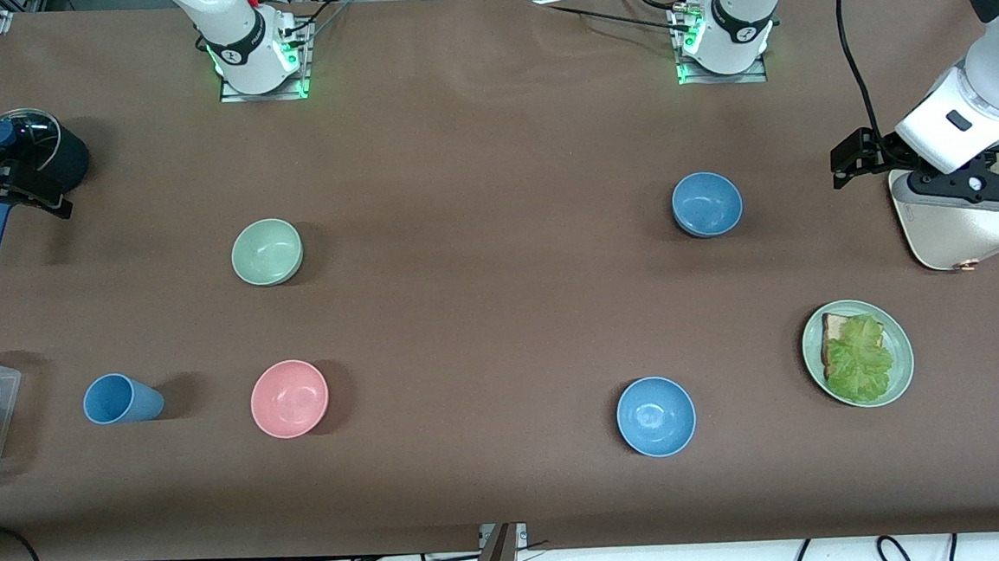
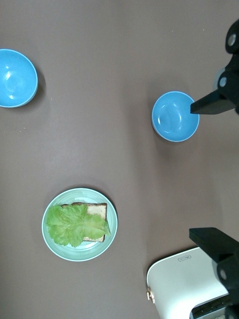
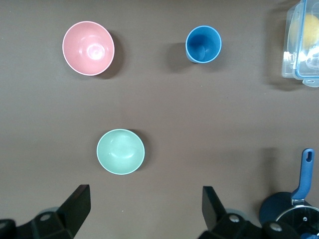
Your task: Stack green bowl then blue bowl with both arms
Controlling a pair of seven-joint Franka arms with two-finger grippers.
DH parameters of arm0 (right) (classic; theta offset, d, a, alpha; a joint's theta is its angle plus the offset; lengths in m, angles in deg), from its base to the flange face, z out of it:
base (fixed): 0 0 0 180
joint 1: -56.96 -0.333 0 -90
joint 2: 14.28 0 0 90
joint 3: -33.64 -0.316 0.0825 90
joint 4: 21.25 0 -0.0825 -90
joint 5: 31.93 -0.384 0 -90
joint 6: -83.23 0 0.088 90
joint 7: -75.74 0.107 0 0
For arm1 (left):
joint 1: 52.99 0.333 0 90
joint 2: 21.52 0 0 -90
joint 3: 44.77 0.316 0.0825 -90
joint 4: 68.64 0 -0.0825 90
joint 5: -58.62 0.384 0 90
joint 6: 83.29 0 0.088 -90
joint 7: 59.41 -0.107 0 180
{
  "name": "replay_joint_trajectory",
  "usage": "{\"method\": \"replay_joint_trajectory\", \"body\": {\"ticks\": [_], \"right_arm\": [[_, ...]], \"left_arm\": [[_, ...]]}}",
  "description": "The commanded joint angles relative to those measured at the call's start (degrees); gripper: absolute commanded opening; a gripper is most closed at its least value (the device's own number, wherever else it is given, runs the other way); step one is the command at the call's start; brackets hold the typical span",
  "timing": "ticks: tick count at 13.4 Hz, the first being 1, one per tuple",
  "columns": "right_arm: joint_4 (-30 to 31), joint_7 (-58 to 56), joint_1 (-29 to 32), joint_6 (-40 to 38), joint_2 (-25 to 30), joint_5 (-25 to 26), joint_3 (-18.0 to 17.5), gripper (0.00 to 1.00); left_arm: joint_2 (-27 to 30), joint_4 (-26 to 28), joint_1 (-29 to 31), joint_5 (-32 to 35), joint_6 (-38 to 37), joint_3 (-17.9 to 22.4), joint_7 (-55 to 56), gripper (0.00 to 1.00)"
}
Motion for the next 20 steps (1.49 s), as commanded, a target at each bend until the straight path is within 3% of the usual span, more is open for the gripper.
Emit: {"method": "replay_joint_trajectory", "body": {"ticks": [1, 11, 20], "right_arm": [[-1.7, -0.2, 0.8, -0.8, -0.7, 0.7, -0.7, 0.99], [-1.6, -0.2, 0.7, -0.8, -1.2, 0.7, -0.8, 0.99], [-0.8, 0.0, -0.1, -0.8, -13.2, 0.1, -1.2, 0.99]], "left_arm": [[0.2, -0.5, 0.6, 0.0, 0.1, -0.7, -0.4, 1.00], [0.2, -0.5, 0.6, 0.0, 0.1, -0.7, -0.4, 1.00], [0.2, -0.5, 0.6, 0.0, 0.1, -0.8, -0.5, 1.00]]}}
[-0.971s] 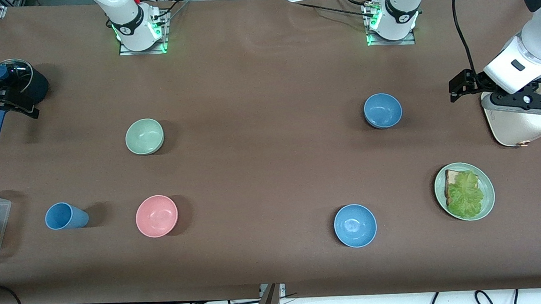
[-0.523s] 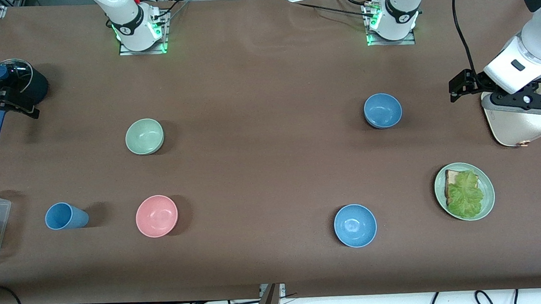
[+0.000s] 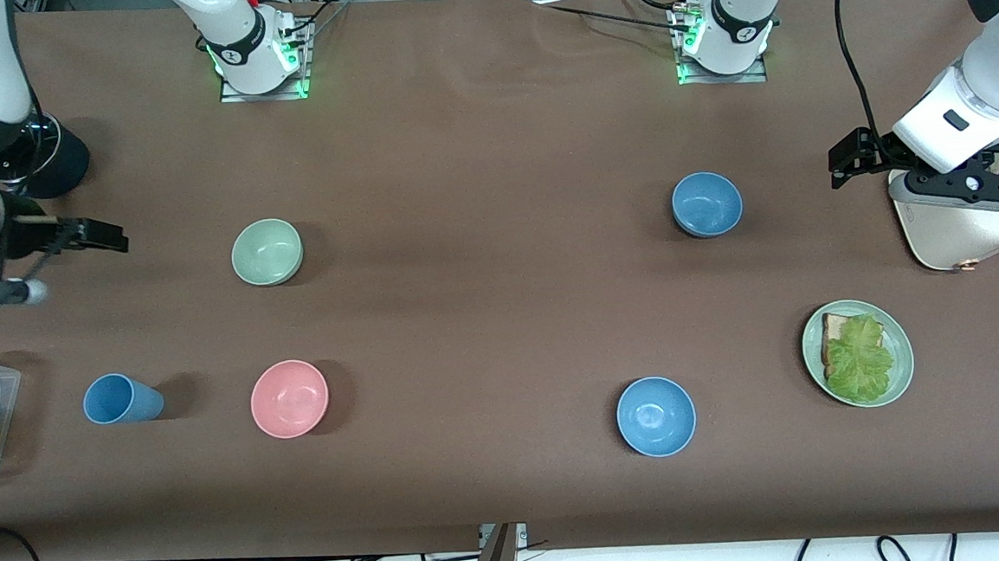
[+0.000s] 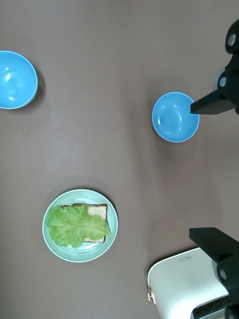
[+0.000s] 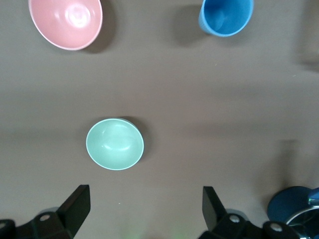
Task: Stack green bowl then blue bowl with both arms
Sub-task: 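Move the right gripper over to the light green bowl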
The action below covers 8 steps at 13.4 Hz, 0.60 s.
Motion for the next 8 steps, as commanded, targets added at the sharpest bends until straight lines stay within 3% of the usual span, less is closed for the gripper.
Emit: {"method": "replay_joint_trajectory", "body": {"ticks": [1, 8], "right_arm": [[-0.5, 0.0, 0.1, -0.2, -3.2, 0.0, -0.4, 0.99], [16.2, 2.1, -0.9, 15.4, -1.9, -0.4, -0.5, 0.99]], "left_arm": [[0.2, -0.4, 0.6, 0.0, 0.1, -0.6, -0.5, 1.00], [0.2, -0.4, 0.6, 0.0, 0.1, -0.6, -0.4, 1.00]]}}
